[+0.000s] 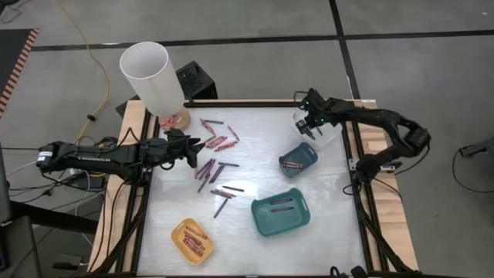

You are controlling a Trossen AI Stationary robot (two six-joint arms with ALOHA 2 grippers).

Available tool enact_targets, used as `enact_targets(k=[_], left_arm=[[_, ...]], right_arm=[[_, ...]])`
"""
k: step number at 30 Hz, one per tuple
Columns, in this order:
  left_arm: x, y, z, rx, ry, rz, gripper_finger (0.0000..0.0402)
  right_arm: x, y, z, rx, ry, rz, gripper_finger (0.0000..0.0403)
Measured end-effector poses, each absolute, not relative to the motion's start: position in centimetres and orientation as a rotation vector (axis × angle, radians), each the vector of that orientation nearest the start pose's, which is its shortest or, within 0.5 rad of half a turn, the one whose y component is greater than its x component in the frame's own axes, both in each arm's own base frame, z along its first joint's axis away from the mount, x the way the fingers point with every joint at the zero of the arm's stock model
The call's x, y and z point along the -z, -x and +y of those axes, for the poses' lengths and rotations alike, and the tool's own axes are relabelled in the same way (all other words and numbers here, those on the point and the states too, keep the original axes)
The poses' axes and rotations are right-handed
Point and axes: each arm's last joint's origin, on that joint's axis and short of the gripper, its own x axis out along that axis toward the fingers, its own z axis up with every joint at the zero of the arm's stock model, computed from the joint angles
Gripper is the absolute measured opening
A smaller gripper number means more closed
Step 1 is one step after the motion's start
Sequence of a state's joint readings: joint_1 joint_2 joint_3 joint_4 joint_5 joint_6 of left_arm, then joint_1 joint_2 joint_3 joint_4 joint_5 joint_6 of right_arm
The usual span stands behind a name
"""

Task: Sort crayons
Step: Put the pink crayon into the dark blue bin

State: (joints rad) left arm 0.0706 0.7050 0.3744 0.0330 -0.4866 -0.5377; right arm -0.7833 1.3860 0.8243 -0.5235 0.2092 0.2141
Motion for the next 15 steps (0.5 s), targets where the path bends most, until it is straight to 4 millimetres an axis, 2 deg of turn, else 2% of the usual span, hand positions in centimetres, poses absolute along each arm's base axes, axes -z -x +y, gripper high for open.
enact_targets(k=[3, 7, 12, 15], left_arm=[[-22.4, -15.8, 2.5, -0.617, 0.457, 0.139, 0.0151], [-22.4, -15.8, 2.5, -0.617, 0.457, 0.138, 0.0151], [-22.5, -15.8, 2.5, -0.645, 0.451, 0.129, 0.0151], [-22.5, -15.7, 2.6, -0.664, 0.449, 0.122, 0.0151]], right_arm=[[-21.8, -17.8, -17.8, 1.004, -0.482, 0.902, 0.0112], [-25.0, -18.9, -16.7, 0.935, -0.445, 0.770, 0.0112], [-28.8, -22.0, -15.1, 0.822, -0.384, 0.605, 0.0112], [-30.1, -24.5, -14.2, 0.755, -0.348, 0.548, 0.0112]])
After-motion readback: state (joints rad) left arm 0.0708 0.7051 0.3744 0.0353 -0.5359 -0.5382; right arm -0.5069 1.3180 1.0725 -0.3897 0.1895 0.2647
